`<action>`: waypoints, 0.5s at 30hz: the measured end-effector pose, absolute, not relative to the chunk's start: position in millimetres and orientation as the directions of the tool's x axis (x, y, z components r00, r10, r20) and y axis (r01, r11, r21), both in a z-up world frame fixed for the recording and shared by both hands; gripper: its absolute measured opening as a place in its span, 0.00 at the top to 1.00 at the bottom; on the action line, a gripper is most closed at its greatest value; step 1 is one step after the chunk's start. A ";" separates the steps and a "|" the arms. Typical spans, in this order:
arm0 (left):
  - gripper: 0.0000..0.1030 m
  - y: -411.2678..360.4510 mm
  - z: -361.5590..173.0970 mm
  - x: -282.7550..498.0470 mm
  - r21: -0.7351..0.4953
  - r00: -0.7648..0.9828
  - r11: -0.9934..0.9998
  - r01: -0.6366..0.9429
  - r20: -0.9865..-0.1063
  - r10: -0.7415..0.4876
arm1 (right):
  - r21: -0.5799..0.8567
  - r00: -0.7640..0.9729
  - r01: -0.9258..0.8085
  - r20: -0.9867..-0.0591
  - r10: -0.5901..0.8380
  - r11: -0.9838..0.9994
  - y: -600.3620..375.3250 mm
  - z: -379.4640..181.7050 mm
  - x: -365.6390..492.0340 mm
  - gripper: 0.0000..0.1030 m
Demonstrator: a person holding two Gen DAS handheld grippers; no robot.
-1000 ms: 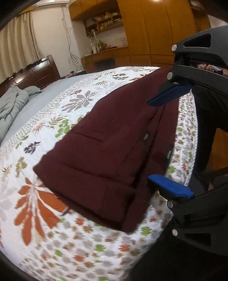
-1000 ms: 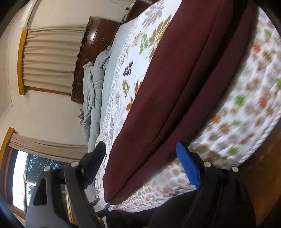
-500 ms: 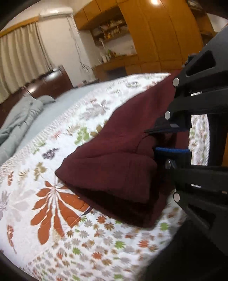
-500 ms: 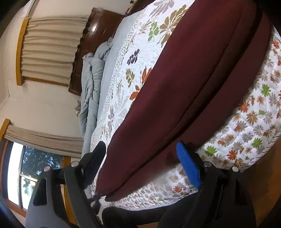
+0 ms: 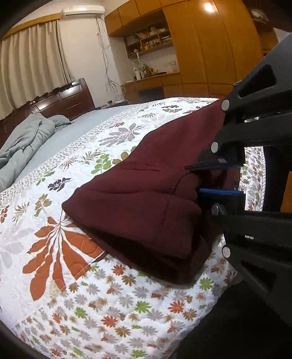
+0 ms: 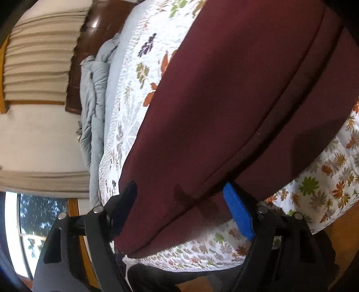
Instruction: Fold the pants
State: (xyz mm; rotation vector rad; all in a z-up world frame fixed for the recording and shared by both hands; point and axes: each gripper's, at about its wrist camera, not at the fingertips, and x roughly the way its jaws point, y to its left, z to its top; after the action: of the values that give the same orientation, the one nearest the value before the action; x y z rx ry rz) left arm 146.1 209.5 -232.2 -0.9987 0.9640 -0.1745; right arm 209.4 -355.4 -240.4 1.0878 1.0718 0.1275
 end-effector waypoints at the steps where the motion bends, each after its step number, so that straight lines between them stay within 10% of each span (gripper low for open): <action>1: 0.88 209.4 -231.3 146.1 -0.778 0.594 0.562 -0.280 -0.600 -0.535 | 0.780 0.531 0.375 -0.623 0.575 0.501 -355.1 -238.8 209.2 0.90; 15: 0.87 220.7 -241.5 128.2 -0.758 0.563 0.574 -0.310 -0.633 -0.531 | 0.749 0.474 0.359 -0.660 0.582 0.557 -350.0 -244.6 185.4 0.82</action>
State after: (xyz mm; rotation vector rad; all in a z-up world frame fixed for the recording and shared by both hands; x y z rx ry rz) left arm 128.2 220.7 -241.5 -0.9929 1.0061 -0.1587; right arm 185.4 -350.0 -244.6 1.0247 1.1192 0.1708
